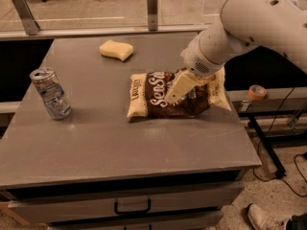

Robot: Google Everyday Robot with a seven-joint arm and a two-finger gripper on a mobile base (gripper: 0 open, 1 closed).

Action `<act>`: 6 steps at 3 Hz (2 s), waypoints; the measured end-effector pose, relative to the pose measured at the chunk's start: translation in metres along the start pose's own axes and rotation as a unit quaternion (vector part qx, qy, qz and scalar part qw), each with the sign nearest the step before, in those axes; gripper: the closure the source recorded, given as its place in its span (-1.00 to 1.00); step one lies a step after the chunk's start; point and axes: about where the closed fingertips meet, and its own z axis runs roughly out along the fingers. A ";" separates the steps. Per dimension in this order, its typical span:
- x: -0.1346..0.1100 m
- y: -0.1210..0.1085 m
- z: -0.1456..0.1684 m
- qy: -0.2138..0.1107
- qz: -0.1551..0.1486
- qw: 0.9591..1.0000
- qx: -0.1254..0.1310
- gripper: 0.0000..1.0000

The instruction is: Pick brown chip bag

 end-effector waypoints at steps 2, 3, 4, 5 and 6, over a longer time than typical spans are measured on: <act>-0.007 -0.001 0.018 -0.007 -0.001 1.000 -0.020 0.30; -0.018 -0.003 0.019 -0.026 -0.008 0.999 -0.031 0.76; -0.036 -0.012 -0.008 -0.070 -0.015 0.997 -0.014 1.00; -0.048 -0.012 -0.035 -0.113 -0.021 0.993 0.007 1.00; -0.051 -0.009 -0.064 -0.176 -0.016 0.984 0.007 1.00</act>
Offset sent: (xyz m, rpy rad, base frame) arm 0.0175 0.0196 -0.0126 0.0282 0.0359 0.0603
